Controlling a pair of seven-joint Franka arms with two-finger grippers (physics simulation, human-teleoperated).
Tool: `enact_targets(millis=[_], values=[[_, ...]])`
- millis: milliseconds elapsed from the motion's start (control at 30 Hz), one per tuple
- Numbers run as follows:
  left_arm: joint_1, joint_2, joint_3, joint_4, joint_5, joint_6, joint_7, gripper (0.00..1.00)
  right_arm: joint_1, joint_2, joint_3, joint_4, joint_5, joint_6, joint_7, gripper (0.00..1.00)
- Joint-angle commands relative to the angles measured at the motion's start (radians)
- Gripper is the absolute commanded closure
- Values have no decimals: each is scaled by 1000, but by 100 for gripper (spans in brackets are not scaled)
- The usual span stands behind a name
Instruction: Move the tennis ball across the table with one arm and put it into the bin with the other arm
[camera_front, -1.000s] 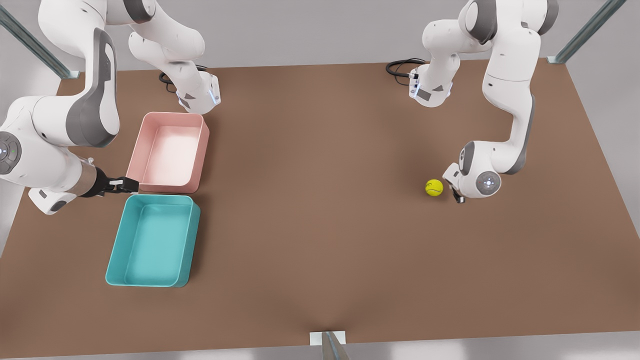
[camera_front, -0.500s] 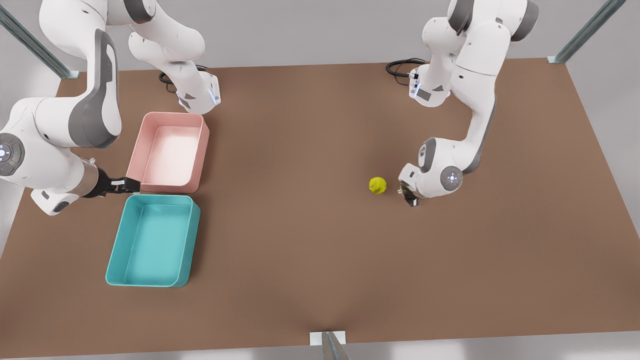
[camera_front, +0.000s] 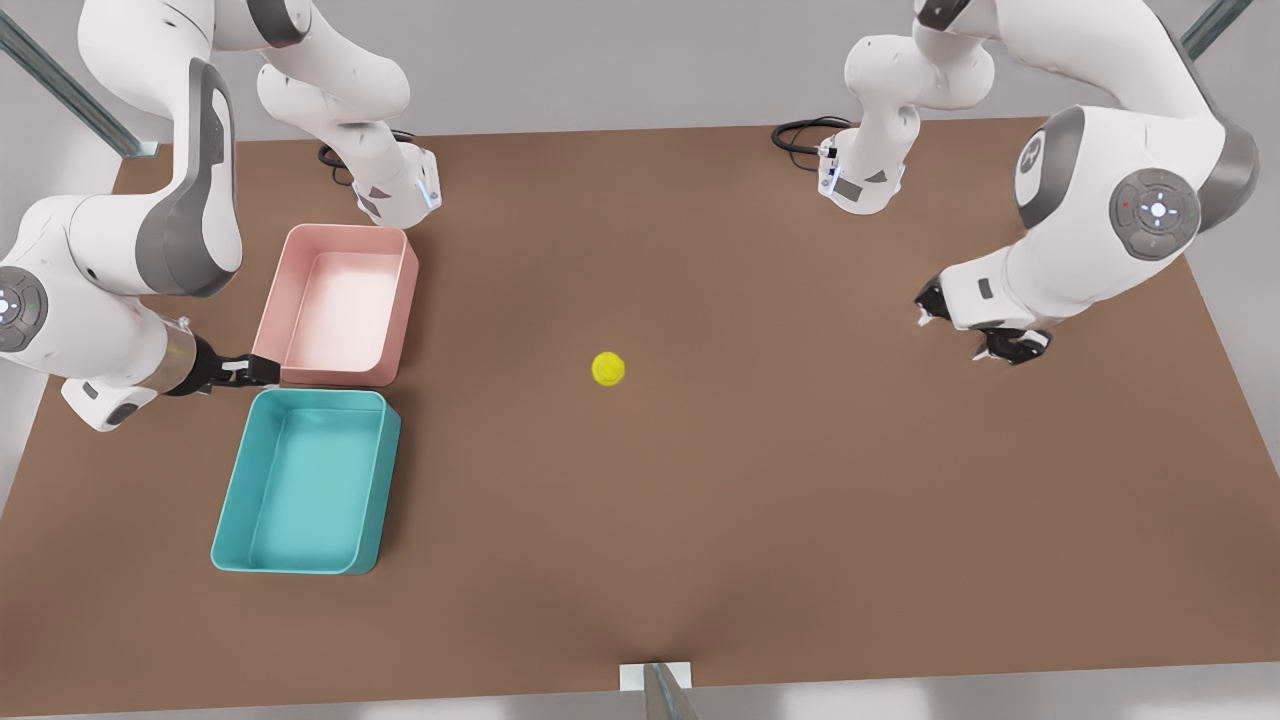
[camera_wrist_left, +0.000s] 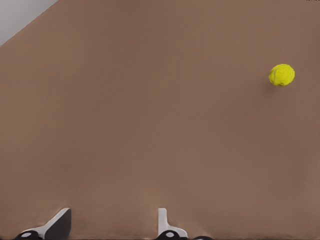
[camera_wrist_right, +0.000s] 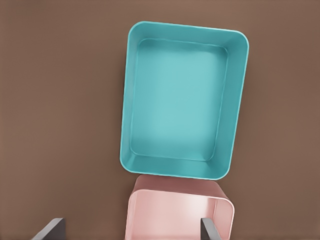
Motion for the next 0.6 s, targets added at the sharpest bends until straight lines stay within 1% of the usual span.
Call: enact_targets(millis=[0,133,200,233,267,300,333,367,433,500,567], values=[[21,-3,5,-7,-13,-190,-769,0,0,-1,0,-1,2,0,-6,0],[23,1,5,-9,-12,-190,-746,0,0,-1,0,-1,4,0,-6,0],[47,4,5,-11,-12,-201,-699,0,0,-1,0,1,4,0,-6,0],[65,35,5,-11,-7,-204,-699,0,0,0,0,-1,5,0,-6,0],[93,35,4,-9,-24,-206,-695,0,9,56,6,69,16,36,-8,0],[92,35,2,-11,-23,-206,-697,0,67,137,8,136,27,107,-9,0],[89,33,-1,-14,-23,-216,-697,0,175,194,6,139,24,167,30,0],[89,33,-3,-14,-21,-215,-697,0,278,263,8,139,33,246,245,0],[87,32,-21,-15,-20,-219,-699,0,420,338,8,139,34,341,573,0],[87,32,-23,-18,-20,-219,-699,0,512,398,8,154,33,401,690,0],[87,32,-23,-26,-20,-219,-699,0,560,480,15,206,57,432,704,0]])
